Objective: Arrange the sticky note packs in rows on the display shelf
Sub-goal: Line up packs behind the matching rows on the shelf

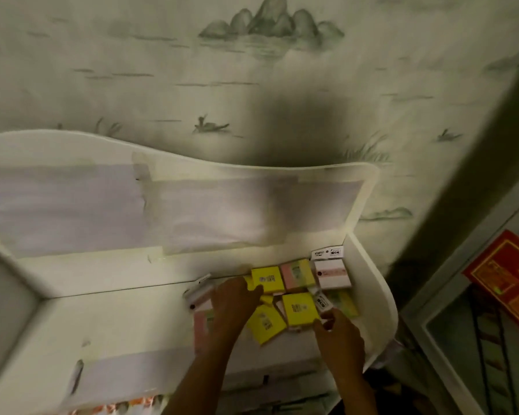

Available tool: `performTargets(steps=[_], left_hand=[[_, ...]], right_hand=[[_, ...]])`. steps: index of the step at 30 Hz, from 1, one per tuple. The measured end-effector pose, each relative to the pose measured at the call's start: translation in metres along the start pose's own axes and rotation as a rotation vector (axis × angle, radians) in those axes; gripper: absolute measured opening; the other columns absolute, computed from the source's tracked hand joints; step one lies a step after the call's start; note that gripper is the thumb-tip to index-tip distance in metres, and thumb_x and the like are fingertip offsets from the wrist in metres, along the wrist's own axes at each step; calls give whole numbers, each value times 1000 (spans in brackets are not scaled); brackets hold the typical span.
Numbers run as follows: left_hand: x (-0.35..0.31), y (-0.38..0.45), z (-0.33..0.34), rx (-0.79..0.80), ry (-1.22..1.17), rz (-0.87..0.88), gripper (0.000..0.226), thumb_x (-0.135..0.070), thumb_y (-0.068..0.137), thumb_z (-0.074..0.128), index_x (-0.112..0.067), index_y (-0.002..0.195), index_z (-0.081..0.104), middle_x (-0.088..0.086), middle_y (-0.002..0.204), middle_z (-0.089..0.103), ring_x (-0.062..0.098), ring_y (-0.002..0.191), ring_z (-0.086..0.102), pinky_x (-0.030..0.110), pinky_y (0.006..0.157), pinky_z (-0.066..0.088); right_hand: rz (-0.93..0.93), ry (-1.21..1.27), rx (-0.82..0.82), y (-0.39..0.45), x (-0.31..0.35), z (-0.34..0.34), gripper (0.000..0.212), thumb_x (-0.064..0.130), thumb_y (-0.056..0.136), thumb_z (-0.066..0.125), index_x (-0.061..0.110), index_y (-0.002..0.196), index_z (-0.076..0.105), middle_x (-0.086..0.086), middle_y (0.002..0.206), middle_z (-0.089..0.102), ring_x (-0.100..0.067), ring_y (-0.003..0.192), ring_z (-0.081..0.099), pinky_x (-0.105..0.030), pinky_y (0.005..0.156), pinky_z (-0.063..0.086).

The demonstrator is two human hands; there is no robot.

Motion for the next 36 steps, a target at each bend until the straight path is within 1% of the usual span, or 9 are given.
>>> performTargets(steps=[5,7,10,14,18,23,28,31,36], left_hand=[[-14,24,26,-23,-4,-97,73,-82,70,45,-26,110,68,5,117,66,28,112,59,53,102,39],[-18,28,30,-32,18,-109,75,-81,72,49,-26,121,63,8,128,57,32,122,50,52,105,31],[-19,32,39,-50,23,-108,77,-77,72,53,-23,127,58,9,133,51,32,125,44,51,103,31],[-18,32,45,-94,-81,-130,64,-73,72,61,-25,116,64,7,125,53,30,122,44,49,98,35],[-23,30,40,-161,-115,-151,56,-66,69,71,-26,109,66,5,118,54,29,117,47,44,94,38],[-21,30,41,-193,-564,-151,37,-42,70,82,-27,96,59,-6,94,67,18,91,67,43,77,58],[-12,27,39,-164,-827,-229,34,-26,76,82,-21,98,56,2,96,69,20,83,69,43,69,61],[-3,18,35,-137,-1018,-253,32,-14,81,78,-12,107,59,11,99,70,24,83,71,35,59,59],[9,-7,16,-137,-1267,-308,28,0,83,70,-2,107,57,21,101,68,30,77,68,40,67,59]], right_hand=[[4,-47,60,20,-14,1,23,43,86,67,29,99,56,6,97,65,-16,84,60,-28,71,43],[20,-51,78,26,-18,2,28,46,86,66,27,105,57,5,99,65,-16,86,60,-28,71,43],[36,-33,85,34,-25,3,33,48,84,67,27,109,59,6,103,65,-15,90,62,-30,75,48],[36,-55,102,41,-27,5,38,52,82,68,26,108,61,6,102,64,-14,90,62,-32,79,52],[75,-91,141,46,-23,9,50,58,79,68,23,113,60,3,108,64,-18,97,62,-28,76,46],[99,-110,188,49,-21,13,55,67,76,65,21,106,59,0,105,64,-19,90,59,-28,72,43],[91,-111,160,49,-18,21,56,72,73,64,21,95,61,0,97,64,-20,86,62,-31,73,51],[117,-86,151,49,-19,25,49,63,74,70,20,97,62,-1,99,67,-22,88,63,-32,74,50],[174,165,215,60,-31,33,48,44,68,85,13,99,66,-6,95,71,-26,89,66,-33,75,50]])
Point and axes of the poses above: each hand's wrist, its own y-axis towards the middle knuckle, its own z-axis out of the palm, x = y × z, the point moved 3 cm from there along y, towards the middle knuckle
